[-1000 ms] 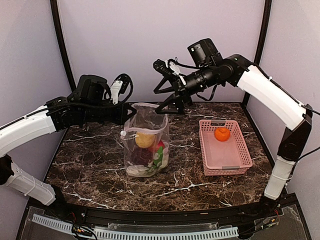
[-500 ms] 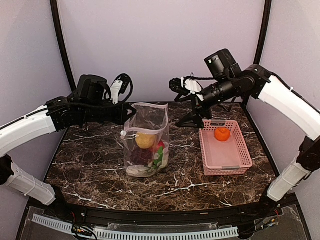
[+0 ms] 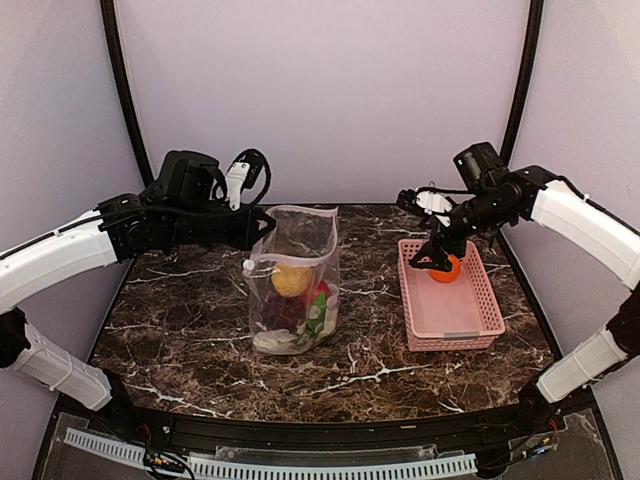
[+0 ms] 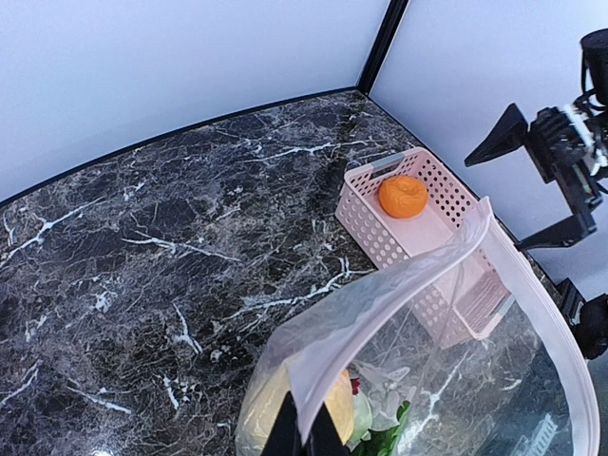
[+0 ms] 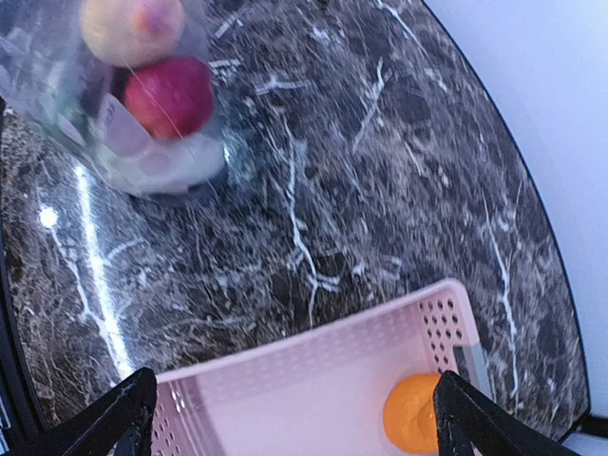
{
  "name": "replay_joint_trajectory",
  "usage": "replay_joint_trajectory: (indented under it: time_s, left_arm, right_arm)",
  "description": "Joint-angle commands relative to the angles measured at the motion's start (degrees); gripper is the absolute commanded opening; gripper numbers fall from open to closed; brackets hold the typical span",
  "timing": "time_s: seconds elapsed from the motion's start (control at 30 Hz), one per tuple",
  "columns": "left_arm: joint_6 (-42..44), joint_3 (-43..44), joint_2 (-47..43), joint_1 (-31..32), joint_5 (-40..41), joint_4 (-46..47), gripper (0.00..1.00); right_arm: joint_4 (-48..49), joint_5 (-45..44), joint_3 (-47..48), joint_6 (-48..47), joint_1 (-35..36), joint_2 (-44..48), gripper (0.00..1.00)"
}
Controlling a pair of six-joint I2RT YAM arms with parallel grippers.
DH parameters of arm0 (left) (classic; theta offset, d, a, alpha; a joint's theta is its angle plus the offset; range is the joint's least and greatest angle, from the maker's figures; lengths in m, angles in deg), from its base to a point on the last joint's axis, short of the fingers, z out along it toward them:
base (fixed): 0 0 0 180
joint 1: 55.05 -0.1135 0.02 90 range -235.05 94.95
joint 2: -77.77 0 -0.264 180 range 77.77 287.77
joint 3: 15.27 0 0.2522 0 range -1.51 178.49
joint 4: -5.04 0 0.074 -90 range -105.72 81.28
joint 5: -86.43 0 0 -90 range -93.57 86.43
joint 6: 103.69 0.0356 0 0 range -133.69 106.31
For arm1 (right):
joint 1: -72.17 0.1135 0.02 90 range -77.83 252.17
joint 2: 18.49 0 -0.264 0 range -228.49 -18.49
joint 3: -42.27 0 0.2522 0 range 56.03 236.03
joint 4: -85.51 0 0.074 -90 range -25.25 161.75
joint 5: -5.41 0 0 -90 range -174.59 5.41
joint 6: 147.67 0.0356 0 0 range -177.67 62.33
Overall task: Place the food in the zip-top bag and seal the zipper
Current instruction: Pick up the fake fruit from the bin.
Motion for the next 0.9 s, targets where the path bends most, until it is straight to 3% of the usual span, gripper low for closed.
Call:
replay_joint_trajectory:
  time_s: [0.0, 0.33, 0.87]
  left_arm:
    - [0.79, 1.16, -0.32, -0.27, -0.72, 0.14, 0.01]
    - [-0.05, 0.92, -1.14, -0.28, -0.91, -0.40, 0.01]
    - [-0.67, -0.23, -2.03, -0.24, -0.78, -0.59, 0.01]
  right_arm:
    - [3.05, -0.95, -4.56, -0.47, -6.95, -2.00, 0.98]
    - [6.14, -6.27, -3.32, 4.34, -17.49, -14.10, 0.98]
    - [11.58, -10.85, 0.51, 8.85, -20.72, -29.37, 0.95]
